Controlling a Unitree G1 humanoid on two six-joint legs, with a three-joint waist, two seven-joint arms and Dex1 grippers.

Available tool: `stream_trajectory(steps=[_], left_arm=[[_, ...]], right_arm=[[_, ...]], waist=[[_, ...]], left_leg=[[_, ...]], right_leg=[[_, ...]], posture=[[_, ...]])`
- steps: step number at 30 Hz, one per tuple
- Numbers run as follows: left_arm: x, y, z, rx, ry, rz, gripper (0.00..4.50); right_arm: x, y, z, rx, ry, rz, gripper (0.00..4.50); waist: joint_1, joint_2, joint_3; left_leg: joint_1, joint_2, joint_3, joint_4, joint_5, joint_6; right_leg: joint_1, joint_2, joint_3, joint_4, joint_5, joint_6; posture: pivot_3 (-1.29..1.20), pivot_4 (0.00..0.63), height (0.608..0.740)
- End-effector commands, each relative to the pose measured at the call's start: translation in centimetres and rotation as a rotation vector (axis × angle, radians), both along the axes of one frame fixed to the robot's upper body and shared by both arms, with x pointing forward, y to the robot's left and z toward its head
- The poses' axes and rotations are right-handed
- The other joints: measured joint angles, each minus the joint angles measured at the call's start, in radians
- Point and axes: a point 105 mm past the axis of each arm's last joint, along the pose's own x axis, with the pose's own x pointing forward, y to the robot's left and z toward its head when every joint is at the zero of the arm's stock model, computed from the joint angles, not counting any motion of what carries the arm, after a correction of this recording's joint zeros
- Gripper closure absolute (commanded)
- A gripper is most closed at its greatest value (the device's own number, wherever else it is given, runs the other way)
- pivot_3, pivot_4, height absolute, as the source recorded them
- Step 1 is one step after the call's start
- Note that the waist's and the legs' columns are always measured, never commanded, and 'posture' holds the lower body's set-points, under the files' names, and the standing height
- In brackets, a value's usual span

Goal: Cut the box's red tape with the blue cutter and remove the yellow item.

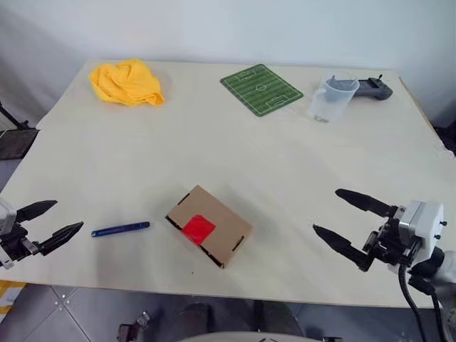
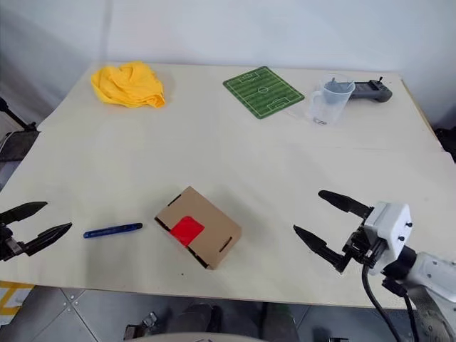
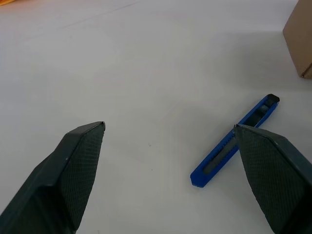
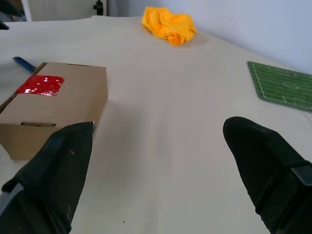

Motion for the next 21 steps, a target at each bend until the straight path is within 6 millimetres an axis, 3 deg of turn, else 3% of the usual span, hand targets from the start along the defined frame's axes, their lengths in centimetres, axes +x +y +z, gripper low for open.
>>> stream_trajectory(steps=[1,3,6,10,15,19,21], left_arm=[[-0.3,0.6,0.9,0.003,-0.038,0.027,0.02],[0.1,0.6,0.4,-0.042,-0.014,0.040,0.02],[2.7,-1.2,0.9,-0.124,-0.018,-0.015,0.02],[5.3,-4.8,1.5,-0.101,-0.029,-0.180,1.20],[9.3,-11.6,0.4,0.028,0.044,-0.458,2.70],[10.0,-15.1,-0.2,0.039,0.089,-0.615,4.02],[9.6,-16.5,-0.8,0.047,0.130,-0.687,4.48]], right_arm=[[0.1,0.5,-0.1,0.004,-0.019,0.018,0.00],[0.2,1.1,-1.1,-0.002,0.041,0.051,0.00],[-0.8,2.5,-3.2,-0.036,0.185,0.133,0.00],[-1.4,3.3,-5.0,-0.087,0.294,0.149,1.25],[-2.3,4.5,-8.3,-0.204,0.394,0.204,3.03],[-1.5,6.1,-8.9,-0.179,0.410,0.218,4.50],[-0.9,6.8,-8.8,-0.156,0.408,0.213,4.50]], waist=[[0.000,0.000,0.000],[0.000,-0.001,0.000],[0.012,-0.001,0.000],[0.019,-0.002,-0.001],[0.015,-0.003,-0.002],[-0.006,-0.005,-0.001],[-0.015,-0.007,-0.001]], left_leg=[[0.000,0.000,0.000,0.000,0.000,0.000],[0.000,0.000,0.000,0.000,0.000,0.000],[0.000,0.000,0.000,0.001,0.000,0.000],[-0.001,-0.001,-0.002,0.004,0.000,0.000],[-0.001,-0.003,-0.001,0.005,0.000,0.001],[0.000,-0.004,0.007,0.005,0.000,0.002],[0.000,-0.002,0.008,0.006,0.000,0.003]], right_leg=[[0.000,0.000,0.000,0.000,0.000,0.000],[0.000,0.000,0.000,0.000,0.000,0.000],[0.000,0.000,0.000,0.001,0.000,0.000],[0.001,0.000,-0.001,0.004,0.000,0.000],[0.000,0.001,-0.001,0.006,0.000,0.000],[-0.003,0.006,-0.003,0.013,0.000,0.001],[-0.003,0.007,-0.003,0.013,0.000,0.001]], posture=[[0.00,0.150,0.740],[0.00,0.150,0.740],[0.00,0.150,0.740],[0.00,0.150,0.740],[0.00,0.150,0.740],[0.00,0.150,0.740],[0.00,0.150,0.740]])
